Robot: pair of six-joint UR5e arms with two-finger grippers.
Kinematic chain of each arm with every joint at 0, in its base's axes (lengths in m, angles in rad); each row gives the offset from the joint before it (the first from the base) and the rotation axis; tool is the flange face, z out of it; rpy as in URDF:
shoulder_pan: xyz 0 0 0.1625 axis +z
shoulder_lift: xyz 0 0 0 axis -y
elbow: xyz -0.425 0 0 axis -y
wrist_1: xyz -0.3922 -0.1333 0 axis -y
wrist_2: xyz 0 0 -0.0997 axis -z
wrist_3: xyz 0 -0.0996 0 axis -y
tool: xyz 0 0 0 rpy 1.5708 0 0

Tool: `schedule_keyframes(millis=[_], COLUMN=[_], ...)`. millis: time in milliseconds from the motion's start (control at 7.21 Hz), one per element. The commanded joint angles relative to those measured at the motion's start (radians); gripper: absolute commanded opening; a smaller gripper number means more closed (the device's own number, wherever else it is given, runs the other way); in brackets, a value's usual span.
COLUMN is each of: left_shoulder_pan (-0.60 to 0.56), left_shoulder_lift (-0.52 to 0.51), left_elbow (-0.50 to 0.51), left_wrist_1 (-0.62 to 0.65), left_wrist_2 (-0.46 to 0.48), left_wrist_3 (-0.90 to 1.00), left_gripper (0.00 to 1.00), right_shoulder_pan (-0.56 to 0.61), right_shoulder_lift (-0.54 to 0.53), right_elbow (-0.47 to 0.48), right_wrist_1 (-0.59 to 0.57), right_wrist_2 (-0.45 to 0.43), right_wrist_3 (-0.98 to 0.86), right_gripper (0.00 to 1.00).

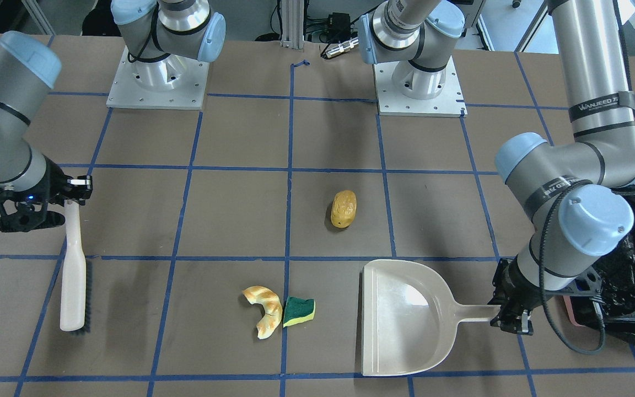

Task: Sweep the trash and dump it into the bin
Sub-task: 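Sweep the sponge and pastry into the dustpan with the right gripper's brush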

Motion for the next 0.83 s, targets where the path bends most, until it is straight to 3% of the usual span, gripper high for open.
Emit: schedule_keyframes(millis=[0, 416, 694], left_shoulder_pan=[-0.092, -0.106, -0.122], left_shoulder_lift=[-0.022, -0.059, -0.071], left_elbow=[0.035, 0.037, 0.04], left_wrist_1=[-0.005, -0.016, -0.015], left_wrist_2=[0.108, 0.116, 0.153], left_wrist_3=[-0.02, -0.141, -0.184], left_gripper=[0.0, 0.0, 0.0], right_shoulder_pan=[0.175, 0.358, 0.429], right_shoulder_lift=[-0.015, 0.011, 0.111], right_elbow=[0.0, -0.006, -0.031], right_wrist_1=[0.067, 0.064, -0.05], right_wrist_2=[0.019, 0.075, 0.249], right_wrist_3=[0.372, 0.678, 0.732], right_gripper=[0.0, 0.0, 0.0])
